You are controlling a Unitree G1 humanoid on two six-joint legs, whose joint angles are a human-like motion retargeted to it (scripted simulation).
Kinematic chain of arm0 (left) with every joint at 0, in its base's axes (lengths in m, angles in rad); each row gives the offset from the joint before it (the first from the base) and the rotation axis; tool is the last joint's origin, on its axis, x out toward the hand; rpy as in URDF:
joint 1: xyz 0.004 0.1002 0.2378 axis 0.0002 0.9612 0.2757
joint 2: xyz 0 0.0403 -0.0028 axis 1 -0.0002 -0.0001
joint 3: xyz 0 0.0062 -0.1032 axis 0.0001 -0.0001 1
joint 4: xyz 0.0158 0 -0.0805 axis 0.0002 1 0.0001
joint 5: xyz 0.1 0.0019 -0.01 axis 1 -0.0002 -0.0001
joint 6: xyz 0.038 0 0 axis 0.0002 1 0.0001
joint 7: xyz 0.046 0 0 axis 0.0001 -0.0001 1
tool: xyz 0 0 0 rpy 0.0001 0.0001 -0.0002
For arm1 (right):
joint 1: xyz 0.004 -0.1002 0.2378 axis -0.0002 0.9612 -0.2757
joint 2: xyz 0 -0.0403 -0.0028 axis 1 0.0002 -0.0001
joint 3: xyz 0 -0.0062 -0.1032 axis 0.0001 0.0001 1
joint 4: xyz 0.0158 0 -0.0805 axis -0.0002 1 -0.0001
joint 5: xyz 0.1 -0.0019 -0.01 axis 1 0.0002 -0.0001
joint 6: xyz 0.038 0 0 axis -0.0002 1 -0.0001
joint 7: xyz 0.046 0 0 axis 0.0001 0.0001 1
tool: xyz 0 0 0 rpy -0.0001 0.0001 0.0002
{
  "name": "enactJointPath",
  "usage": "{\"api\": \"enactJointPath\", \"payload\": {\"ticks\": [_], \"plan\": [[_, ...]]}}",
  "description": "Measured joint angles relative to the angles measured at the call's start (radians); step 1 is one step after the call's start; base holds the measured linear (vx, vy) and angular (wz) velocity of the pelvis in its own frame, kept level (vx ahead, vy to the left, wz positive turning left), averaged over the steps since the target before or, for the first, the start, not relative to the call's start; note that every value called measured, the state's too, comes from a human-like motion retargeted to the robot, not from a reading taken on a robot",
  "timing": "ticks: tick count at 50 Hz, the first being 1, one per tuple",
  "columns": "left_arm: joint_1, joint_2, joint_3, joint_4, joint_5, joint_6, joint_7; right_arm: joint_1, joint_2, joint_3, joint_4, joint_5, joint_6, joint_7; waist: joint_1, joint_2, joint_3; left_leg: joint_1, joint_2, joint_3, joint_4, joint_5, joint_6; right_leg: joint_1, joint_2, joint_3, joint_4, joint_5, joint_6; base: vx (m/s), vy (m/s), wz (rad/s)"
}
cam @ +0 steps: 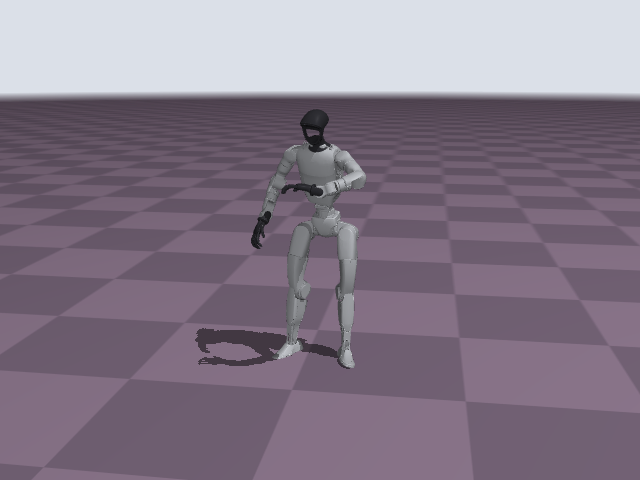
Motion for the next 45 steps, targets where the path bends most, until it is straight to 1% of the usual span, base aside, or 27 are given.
{"api": "enactJointPath", "payload": {"ticks": [3,4,5,7,10,12,15,17,20,23,25,28,30,33,35,38,40,42,45], "plan": [[-0.134,0.070,0.060,0.097,-0.071,0.070,0.047,0.059,-0.017,-0.016,-0.012,0.023,0.005,0.015,0.082,-0.001,-0.049,0.006,0.011,-0.008,0.000,-0.006,0.000,0.013,0.011,-0.011,-0.004,-0.003,0.000,0.11,0.01,0.15],[-0.190,0.075,0.080,0.165,-0.097,0.101,0.066,0.071,-0.032,-0.016,-0.006,0.031,0.009,0.029,0.104,0.003,-0.029,0.049,0.010,-0.017,0.000,-0.014,0.000,0.056,0.008,-0.019,0.009,-0.018,0.000,0.14,0.04,0.36],[-0.247,0.073,0.100,0.245,-0.124,0.134,0.086,0.078,-0.053,-0.015,0.002,0.040,0.013,0.045,0.123,0.008,0.007,0.113,0.006,-0.028,0.000,-0.025,0.000,0.117,0.001,-0.029,0.030,-0.040,0.000,0.15,0.06,0.42],[-0.387,0.079,0.121,0.445,-0.157,0.200,0.113,0.089,-0.071,0.001,0.014,0.049,0.016,0.069,0.155,0.017,-0.009,0.130,0.007,-0.040,0.000,-0.033,0.000,0.138,-0.005,-0.040,0.039,-0.050,0.000,0.17,0.09,0.35],[-0.645,0.068,0.091,0.817,-0.193,0.277,0.128,0.084,-0.096,0.034,0.027,0.053,0.011,0.084,0.181,0.027,-0.019,0.154,0.000,-0.059,0.000,-0.045,0.000,0.163,-0.025,-0.058,0.068,-0.070,0.000,0.17,0.14,0.33],[-0.799,0.069,0.059,1.023,-0.233,0.311,0.116,0.077,-0.104,0.051,0.024,0.048,0.008,0.074,0.184,0.031,-0.019,0.168,-0.009,-0.071,0.000,-0.052,0.000,0.168,-0.045,-0.063,0.106,-0.089,0.000,0.14,0.17,0.30],[-0.959,0.087,0.019,1.186,-0.316,0.337,0.095,0.074,-0.105,0.054,0.003,0.049,0.011,0.053,0.177,0.036,-0.011,0.183,-0.019,-0.093,0.000,-0.057,0.000,0.167,-0.059,-0.049,0.156,-0.115,0.000,0.10,0.13,0.36],[-1.002,0.106,-0.004,1.177,-0.379,0.329,0.093,0.076,-0.093,0.043,-0.020,0.058,0.016,0.041,0.172,0.033,0.005,0.191,-0.019,-0.108,0.000,-0.056,0.000,0.158,-0.046,-0.016,0.184,-0.133,0.000,0.04,0.05,0.42],[-0.951,0.132,0.010,1.041,-0.443,0.299,0.096,0.084,-0.062,0.021,-0.052,0.067,0.021,0.036,0.172,0.019,0.029,0.192,-0.012,-0.135,0.000,-0.050,0.000,0.134,0.008,0.061,0.203,-0.155,0.000,-0.02,-0.05,0.46],[-0.709,0.130,0.142,0.802,-0.454,0.257,0.093,0.099,-0.034,0.000,-0.062,0.059,0.024,0.060,0.180,0.007,0.056,0.197,-0.004,-0.166,0.000,-0.044,0.000,0.126,0.086,0.144,0.181,-0.164,0.000,-0.03,-0.12,0.59],[-0.464,0.095,0.272,0.620,-0.439,0.228,0.097,0.114,-0.025,-0.011,-0.059,0.045,0.025,0.077,0.185,0.007,0.075,0.208,-0.004,-0.189,0.000,-0.044,0.000,0.136,0.129,0.192,0.152,-0.161,0.000,0.00,-0.12,0.68],[-0.105,-0.013,0.385,0.379,-0.385,0.172,0.084,0.123,-0.012,-0.009,-0.045,0.019,0.026,0.086,0.170,0.003,0.103,0.224,-0.016,-0.224,0.000,-0.048,0.000,0.162,0.157,0.242,0.107,-0.143,0.000,0.03,-0.06,0.68],[0.115,-0.103,0.411,0.256,-0.322,0.135,0.048,0.120,-0.005,0.007,-0.035,-0.003,0.023,0.085,0.143,-0.001,0.121,0.234,-0.030,-0.248,0.000,-0.052,0.000,0.182,0.153,0.257,0.085,-0.131,0.000,0.03,0.01,0.60],[0.353,-0.258,0.367,0.184,-0.197,0.085,-0.006,0.097,0.011,0.038,-0.022,-0.042,0.013,0.077,0.086,-0.015,0.148,0.233,-0.057,-0.281,0.000,-0.052,0.000,0.197,0.125,0.248,0.069,-0.123,0.000,-0.01,0.03,0.47],[0.495,-0.357,0.314,0.177,-0.094,0.054,-0.018,0.113,0.033,0.059,-0.022,-0.075,0.001,0.055,0.050,-0.026,0.110,0.184,-0.072,-0.289,0.000,-0.044,0.000,0.166,0.110,0.237,0.043,-0.103,0.000,-0.07,0.00,0.29],[0.563,-0.443,0.254,0.190,0.012,0.016,-0.028,0.086,0.035,0.058,-0.017,-0.090,-0.009,0.036,0.006,-0.025,0.104,0.129,-0.078,-0.262,0.000,-0.031,0.000,0.119,0.106,0.216,0.029,-0.086,0.000,-0.12,-0.07,0.20],[0.549,-0.446,0.235,0.178,0.036,0.003,-0.018,0.073,0.024,0.047,-0.011,-0.081,-0.009,0.028,-0.015,-0.019,0.125,0.136,-0.069,-0.216,0.000,-0.030,0.000,0.120,0.108,0.199,0.036,-0.090,0.000,-0.10,-0.16,0.22],[0.498,-0.404,0.229,0.152,0.033,0.004,0.013,0.077,0.010,0.033,0.001,-0.057,-0.005,0.018,-0.019,-0.007,0.133,0.153,-0.043,-0.141,0.000,-0.028,0.000,0.130,0.115,0.185,0.033,-0.090,0.000,-0.05,-0.21,0.19],[0.335,-0.254,0.196,0.123,-0.013,0.031,0.044,0.083,-0.031,0.008,0.040,0.003,0.005,0.014,0.000,0.014,0.162,0.213,0.008,-0.026,0.000,-0.027,0.002,0.177,0.120,0.171,0.025,-0.095,0.000,0.04,-0.20,0.12]]}}
